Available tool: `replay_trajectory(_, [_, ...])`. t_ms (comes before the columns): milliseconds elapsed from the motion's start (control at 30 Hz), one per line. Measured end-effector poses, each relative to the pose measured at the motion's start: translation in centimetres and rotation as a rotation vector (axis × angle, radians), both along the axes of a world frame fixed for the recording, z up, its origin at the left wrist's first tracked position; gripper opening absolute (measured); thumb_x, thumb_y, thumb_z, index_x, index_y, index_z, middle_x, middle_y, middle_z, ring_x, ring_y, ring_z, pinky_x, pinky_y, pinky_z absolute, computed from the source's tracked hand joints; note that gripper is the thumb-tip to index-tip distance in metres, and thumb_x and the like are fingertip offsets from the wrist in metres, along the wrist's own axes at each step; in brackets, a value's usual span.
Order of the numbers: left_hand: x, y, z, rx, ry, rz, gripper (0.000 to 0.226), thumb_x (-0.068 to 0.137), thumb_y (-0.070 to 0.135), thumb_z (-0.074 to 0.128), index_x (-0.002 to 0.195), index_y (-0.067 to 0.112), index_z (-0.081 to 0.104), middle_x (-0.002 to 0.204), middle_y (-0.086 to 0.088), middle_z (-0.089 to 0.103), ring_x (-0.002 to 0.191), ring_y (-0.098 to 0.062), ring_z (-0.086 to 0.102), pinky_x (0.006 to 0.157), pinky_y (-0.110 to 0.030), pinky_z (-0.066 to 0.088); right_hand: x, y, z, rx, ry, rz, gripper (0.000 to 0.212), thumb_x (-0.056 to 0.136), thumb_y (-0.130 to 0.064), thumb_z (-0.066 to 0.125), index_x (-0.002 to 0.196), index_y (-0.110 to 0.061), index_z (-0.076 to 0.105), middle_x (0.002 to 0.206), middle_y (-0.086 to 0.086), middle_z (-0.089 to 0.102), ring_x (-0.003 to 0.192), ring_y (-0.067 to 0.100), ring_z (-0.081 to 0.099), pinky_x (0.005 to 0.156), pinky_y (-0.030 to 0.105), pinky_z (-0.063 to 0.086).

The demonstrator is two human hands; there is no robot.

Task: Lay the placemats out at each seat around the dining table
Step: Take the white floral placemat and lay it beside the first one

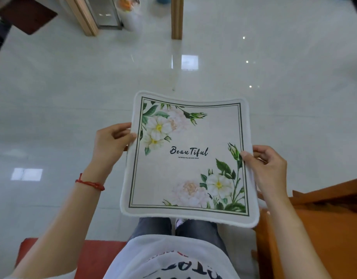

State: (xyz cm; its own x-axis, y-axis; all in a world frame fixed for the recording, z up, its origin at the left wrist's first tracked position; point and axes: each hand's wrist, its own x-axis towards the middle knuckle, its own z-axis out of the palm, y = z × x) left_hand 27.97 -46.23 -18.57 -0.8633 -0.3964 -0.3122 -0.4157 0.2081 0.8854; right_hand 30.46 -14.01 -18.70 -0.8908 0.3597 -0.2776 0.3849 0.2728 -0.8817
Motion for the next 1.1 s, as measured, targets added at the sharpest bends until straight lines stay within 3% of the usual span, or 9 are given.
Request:
replay_trajectory(100, [-2.3, 0.3, -0.4, -0.002, -0.011, -0.005, 0.033, 0.079, 0.003, 0.067, 0.111, 0.008, 0.063, 0.079, -0.001, 0.065, 0.063, -0.002, 0.061, 0.057, -0.013, 0.053, -2.4, 0.4, -0.3, -0.001, -0.016, -0.003, 0.016, 0.077, -0.013, 0.071, 0.091, -0.012, 0.064, 0.082, 0.005, 0.067, 0.078, 0.025, 0.064, 0.073, 0.036, 0.053])
replay_trajectory(300, [-8.3, 0.1, -1.7, 0.010, -0.028, -0.052, 0.032, 0.079, 0.002, 0.066, 0.109, 0.010, 0.064, 0.076, 0.000, 0.065, 0.055, 0.005, 0.060, 0.054, -0.012, 0.051, -7.1, 0.0, -0.9, 0.003, -0.036, -0.039, 0.014, 0.077, -0.012, 0.071, 0.088, -0.014, 0.063, 0.079, 0.003, 0.065, 0.075, 0.023, 0.063, 0.073, 0.037, 0.053])
replay_trajectory(500, [-16.6, -1.1, -2.4, 0.036, -0.059, -0.102, 0.033, 0.079, 0.002, 0.067, 0.111, 0.010, 0.064, 0.079, -0.001, 0.066, 0.064, -0.004, 0.061, 0.056, -0.012, 0.053, -13.6, -1.7, -1.7, -0.002, -0.054, -0.117, 0.014, 0.077, -0.011, 0.071, 0.086, -0.017, 0.062, 0.078, 0.001, 0.064, 0.073, 0.019, 0.061, 0.075, 0.037, 0.053])
replay_trajectory(700, [-25.4, -2.0, -2.1, 0.038, -0.053, -0.162, 0.034, 0.079, 0.000, 0.065, 0.113, 0.007, 0.062, 0.077, -0.002, 0.064, 0.062, -0.002, 0.060, 0.055, -0.012, 0.052, -20.6, -2.8, -2.1, -0.028, -0.036, -0.180, 0.014, 0.077, -0.011, 0.071, 0.085, -0.019, 0.062, 0.077, -0.001, 0.065, 0.066, 0.008, 0.060, 0.068, 0.021, 0.052])
replay_trajectory(867, [-31.4, -0.9, -2.3, 0.041, -0.039, -0.188, 0.035, 0.079, -0.002, 0.065, 0.113, 0.006, 0.061, 0.073, -0.003, 0.059, 0.064, -0.007, 0.056, 0.054, -0.010, 0.051, -25.4, -2.1, -2.7, -0.025, -0.020, -0.230, 0.020, 0.076, -0.011, 0.072, 0.094, -0.011, 0.063, 0.083, 0.008, 0.065, 0.073, 0.016, 0.060, 0.069, 0.021, 0.051])
replay_trajectory(967, [-34.6, 0.4, -2.5, 0.035, -0.038, -0.196, 0.034, 0.079, -0.001, 0.066, 0.110, 0.011, 0.061, 0.071, -0.002, 0.059, 0.054, 0.002, 0.057, 0.052, -0.009, 0.049, -28.3, -0.7, -3.2, -0.030, -0.014, -0.244, 0.020, 0.076, -0.012, 0.073, 0.094, -0.013, 0.063, 0.085, 0.008, 0.066, 0.074, 0.016, 0.061, 0.066, 0.015, 0.050])
replay_trajectory(1100, [-39.1, 3.0, -3.1, 0.030, -0.048, -0.210, 0.035, 0.079, -0.002, 0.065, 0.112, 0.006, 0.061, 0.071, -0.003, 0.058, 0.059, -0.001, 0.057, 0.052, -0.009, 0.049, -32.2, 1.9, -3.8, -0.038, -0.009, -0.260, 0.018, 0.076, -0.012, 0.073, 0.090, -0.016, 0.063, 0.082, 0.006, 0.066, 0.067, 0.006, 0.059, 0.063, 0.012, 0.050])
